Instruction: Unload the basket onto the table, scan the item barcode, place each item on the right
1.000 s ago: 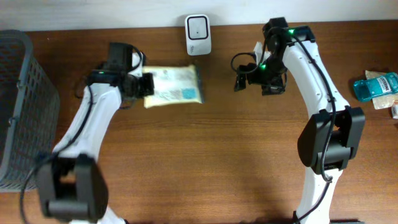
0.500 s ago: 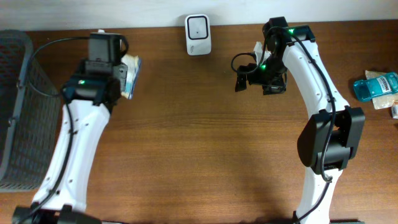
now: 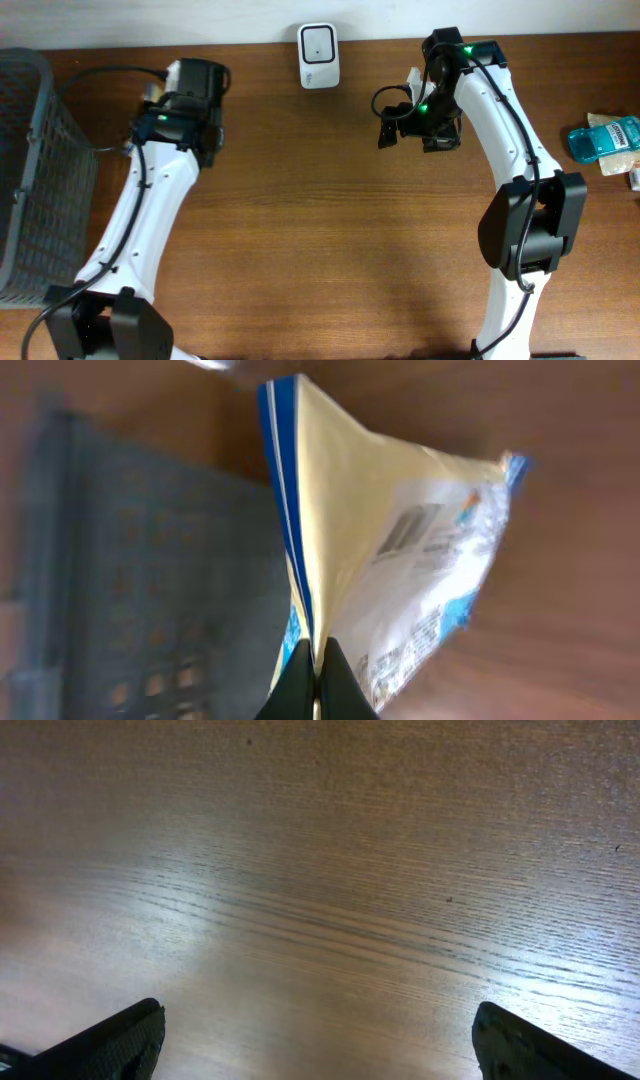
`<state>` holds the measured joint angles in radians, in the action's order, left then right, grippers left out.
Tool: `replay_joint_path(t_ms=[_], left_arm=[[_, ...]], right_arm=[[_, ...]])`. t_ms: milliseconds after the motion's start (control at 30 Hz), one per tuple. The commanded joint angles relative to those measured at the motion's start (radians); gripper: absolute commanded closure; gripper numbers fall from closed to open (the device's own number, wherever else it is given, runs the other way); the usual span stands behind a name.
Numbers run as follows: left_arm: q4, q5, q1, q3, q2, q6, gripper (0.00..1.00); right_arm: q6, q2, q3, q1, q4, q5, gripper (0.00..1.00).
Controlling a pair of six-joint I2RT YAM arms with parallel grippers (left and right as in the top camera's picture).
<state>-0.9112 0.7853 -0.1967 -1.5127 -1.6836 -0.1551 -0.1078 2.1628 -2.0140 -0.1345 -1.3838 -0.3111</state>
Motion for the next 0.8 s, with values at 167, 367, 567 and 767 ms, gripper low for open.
replay_joint_path(t_ms=[167,367,567,767], left_arm=[[-0.056,-0.343,-0.179,-0.008,-0.143,0.167,1.00],[-0.044,-0.660,-0.287,-0.008,-0.185,0.223,0.91],[-0.016,-0.949,-0.316,-0.025,-0.184,0.223,0.21],[-0.090,-1.038,-0.205,-0.208,-0.184,0.224,0.10]], right_arm=[[0.027,-0.010,-0.016,-0.002,-0.020,0.010,0.01],[0.026,-0.010,-0.024,0.027,-0.035,0.005,0.01],[0.026,-0.010,-0.117,0.091,-0.120,-0.044,0.02],[0.149,-0.010,-0.175,0.084,-0.144,-0.229,0.00]])
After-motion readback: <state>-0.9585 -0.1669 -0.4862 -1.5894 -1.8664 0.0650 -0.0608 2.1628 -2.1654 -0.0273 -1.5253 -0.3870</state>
